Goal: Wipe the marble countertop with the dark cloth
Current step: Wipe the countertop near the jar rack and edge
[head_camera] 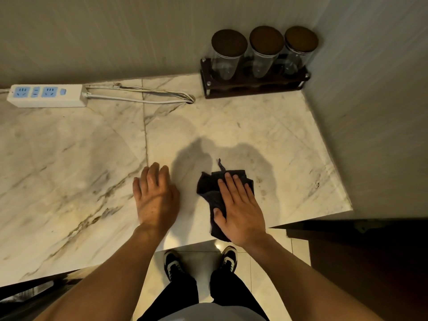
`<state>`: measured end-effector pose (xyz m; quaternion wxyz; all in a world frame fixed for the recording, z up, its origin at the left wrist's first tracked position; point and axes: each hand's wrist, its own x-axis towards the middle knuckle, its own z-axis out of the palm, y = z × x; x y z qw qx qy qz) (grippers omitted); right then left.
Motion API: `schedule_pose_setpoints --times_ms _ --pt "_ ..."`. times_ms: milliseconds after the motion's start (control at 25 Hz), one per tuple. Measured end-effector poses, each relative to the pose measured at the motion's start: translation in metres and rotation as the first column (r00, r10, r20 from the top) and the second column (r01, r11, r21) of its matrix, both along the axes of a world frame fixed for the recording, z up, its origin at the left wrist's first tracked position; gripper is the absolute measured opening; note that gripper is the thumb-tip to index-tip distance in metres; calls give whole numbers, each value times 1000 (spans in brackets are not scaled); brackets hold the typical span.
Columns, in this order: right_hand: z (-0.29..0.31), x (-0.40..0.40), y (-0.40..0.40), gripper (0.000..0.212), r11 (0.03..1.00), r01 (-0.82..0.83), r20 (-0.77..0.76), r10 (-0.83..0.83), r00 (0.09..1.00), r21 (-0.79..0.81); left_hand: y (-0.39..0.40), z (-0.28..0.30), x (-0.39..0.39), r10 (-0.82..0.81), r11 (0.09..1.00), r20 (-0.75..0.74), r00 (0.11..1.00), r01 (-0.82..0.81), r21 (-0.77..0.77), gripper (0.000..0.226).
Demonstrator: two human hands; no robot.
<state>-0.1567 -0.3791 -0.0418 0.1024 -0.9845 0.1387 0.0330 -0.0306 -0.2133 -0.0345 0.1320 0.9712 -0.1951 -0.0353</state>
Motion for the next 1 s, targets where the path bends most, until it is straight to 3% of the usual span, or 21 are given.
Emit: schedule_pose_setpoints --times_ms 160,320,560,1000 --pt "2 -3 -25 70 983 -182 -20 182 983 -16 -19 -5 -5 53 994 -2 999 -53 -96 54" --pt "5 2 -40 71 963 -268 -52 267 962 -16 -25 -13 -9 96 992 -23 995 -98 -79 57" --pt "6 19 -55 72 944 -329 -61 328 943 -3 -27 -16 -12 77 997 19 997 -77 23 57" --pt "3 83 -87 70 949 -315 -48 314 948 -25 -26 -17 -10 82 996 23 996 -82 19 57"
